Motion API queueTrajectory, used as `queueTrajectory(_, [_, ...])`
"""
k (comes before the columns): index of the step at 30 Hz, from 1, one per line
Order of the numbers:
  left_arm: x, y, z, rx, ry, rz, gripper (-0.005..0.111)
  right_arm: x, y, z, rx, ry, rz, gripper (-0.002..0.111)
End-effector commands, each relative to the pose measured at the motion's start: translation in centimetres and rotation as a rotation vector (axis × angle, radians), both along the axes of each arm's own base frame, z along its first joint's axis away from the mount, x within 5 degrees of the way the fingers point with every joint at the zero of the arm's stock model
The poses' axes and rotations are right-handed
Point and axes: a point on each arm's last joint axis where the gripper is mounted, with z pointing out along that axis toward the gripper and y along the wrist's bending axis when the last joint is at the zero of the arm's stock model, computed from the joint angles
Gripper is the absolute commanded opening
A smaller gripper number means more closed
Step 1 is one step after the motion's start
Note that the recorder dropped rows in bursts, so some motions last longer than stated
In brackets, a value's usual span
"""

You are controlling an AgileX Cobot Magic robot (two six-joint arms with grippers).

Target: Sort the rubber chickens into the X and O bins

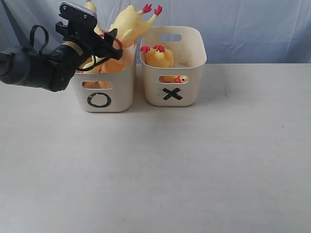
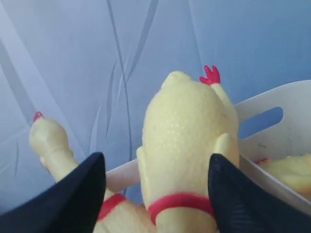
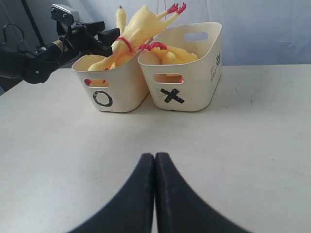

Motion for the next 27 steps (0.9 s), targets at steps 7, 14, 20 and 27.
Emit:
queueTrajectory(7, [1.4,-0.9,2.9,-0.071,-0.064,-0.059,0.059,0.0,0.0,-0.1,-0.002,-0.008,-0.005,0.000])
queueTrajectory(14, [2.8,-1.6,4.0,-0.110,-0.067,-0.092,0.059,0.0,0.0,-0.1,-0.002,-0.008,-0.005,0.000])
queueTrajectory(20, [3.2,-1.9,4.2,-0.104,-0.031,-0.109,0.059,0.0,0.0,-0.1,-0.002,-0.008,-0.005,0.000])
queueTrajectory(27, [2.9,-1.7,5.3,-0.098,-0.025,-0.095,0.029,0.0,0.0,-0.1,-0.002,-0.008,-0.005,0.000])
